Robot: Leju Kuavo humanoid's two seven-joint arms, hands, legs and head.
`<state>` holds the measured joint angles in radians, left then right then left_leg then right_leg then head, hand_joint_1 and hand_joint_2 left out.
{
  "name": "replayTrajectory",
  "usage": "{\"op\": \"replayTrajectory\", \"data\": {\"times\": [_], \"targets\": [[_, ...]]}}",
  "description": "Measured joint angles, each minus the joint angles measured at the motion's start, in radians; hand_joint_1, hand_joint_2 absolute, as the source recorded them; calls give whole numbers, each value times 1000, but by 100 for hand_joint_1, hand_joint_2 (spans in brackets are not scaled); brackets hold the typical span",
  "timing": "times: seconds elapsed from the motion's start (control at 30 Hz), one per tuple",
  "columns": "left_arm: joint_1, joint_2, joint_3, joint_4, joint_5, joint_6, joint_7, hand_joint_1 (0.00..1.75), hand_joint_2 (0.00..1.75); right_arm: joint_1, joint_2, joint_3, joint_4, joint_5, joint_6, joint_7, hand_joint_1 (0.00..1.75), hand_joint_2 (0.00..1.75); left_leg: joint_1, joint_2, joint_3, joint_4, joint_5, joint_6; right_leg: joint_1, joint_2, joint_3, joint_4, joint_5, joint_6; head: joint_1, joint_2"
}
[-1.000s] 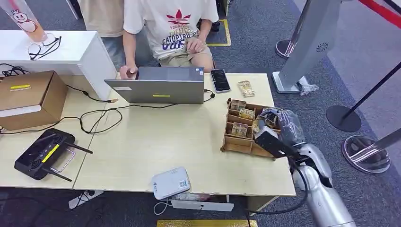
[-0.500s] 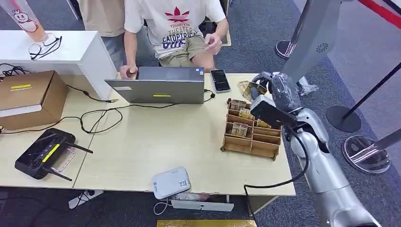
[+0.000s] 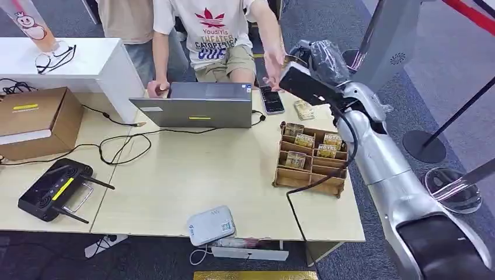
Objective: Pass the card to the sensor for recognition and then transmit it.
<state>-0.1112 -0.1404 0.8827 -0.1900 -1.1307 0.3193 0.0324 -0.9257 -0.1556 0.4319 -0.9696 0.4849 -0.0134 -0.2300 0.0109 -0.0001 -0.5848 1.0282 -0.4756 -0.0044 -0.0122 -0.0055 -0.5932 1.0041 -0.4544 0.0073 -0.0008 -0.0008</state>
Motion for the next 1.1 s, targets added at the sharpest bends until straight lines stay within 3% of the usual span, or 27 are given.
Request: {"op": "replayTrajectory", "data": {"times": [0.23, 0.33, 0.4, 0.43, 0.47, 0.5, 0.57, 1.1], "targets": [[-1, 0, -9, 0, -3, 0, 1, 0, 0, -99, 56, 54, 171, 63, -74, 5, 175, 175, 0, 0, 0, 0, 0, 0, 0, 1, 0, 0, 0, 0, 0, 0], [-2, 0, -9, 0, -3, 0, 0, 0, 0, -124, 77, 76, 235, 74, -91, 5, 162, 175, 0, 0, 0, 0, 0, 0, 0, 0, 0, 0, 0, 0, 0, 0], [-1, 0, -9, 0, -3, 1, 0, 0, 0, -131, 88, 88, 266, 84, -98, 3, 145, 175, 0, 0, 0, 0, 0, 0, 0, 0, 0, 0, 0, 0, 0, 0], [-1, 1, -9, 0, -3, 1, 0, 0, 0, -134, 91, 91, 275, 84, -99, 2, 129, 175, 0, 0, 0, 0, 0, 0, 0, 0, 0, 0, 0, 0, 0, 0], [-1, 1, -10, 0, -2, 1, 0, 0, 0, -136, 96, 96, 288, 87, -102, 2, 63, 175, 0, 0, 0, 0, 0, 0, 0, 0, 0, 0, 0, 0, 0, 0], [-1, 1, -9, 0, -1, 2, 0, 0, 0, -137, 99, 101, 299, 87, -104, 0, 16, 175, 0, 0, 0, 0, 0, 0, 0, 0, 0, 0, 0, 0, 0, 0], [-1, 1, -9, 0, 3, 2, 0, 0, 0, -138, 105, 110, 315, 88, -109, -1, 0, 175, 0, 0, 0, 0, 0, 0, 0, 0, 0, 0, 0, 0, 0, 0], [5, 1, -9, 0, 21, 12, -24, 0, 0, -138, 122, 141, 368, 95, -118, -24, 0, 175, 0, 0, 0, 0, 0, 0, 0, 0, 0, 0, 0, 0, 0, 0]]}}
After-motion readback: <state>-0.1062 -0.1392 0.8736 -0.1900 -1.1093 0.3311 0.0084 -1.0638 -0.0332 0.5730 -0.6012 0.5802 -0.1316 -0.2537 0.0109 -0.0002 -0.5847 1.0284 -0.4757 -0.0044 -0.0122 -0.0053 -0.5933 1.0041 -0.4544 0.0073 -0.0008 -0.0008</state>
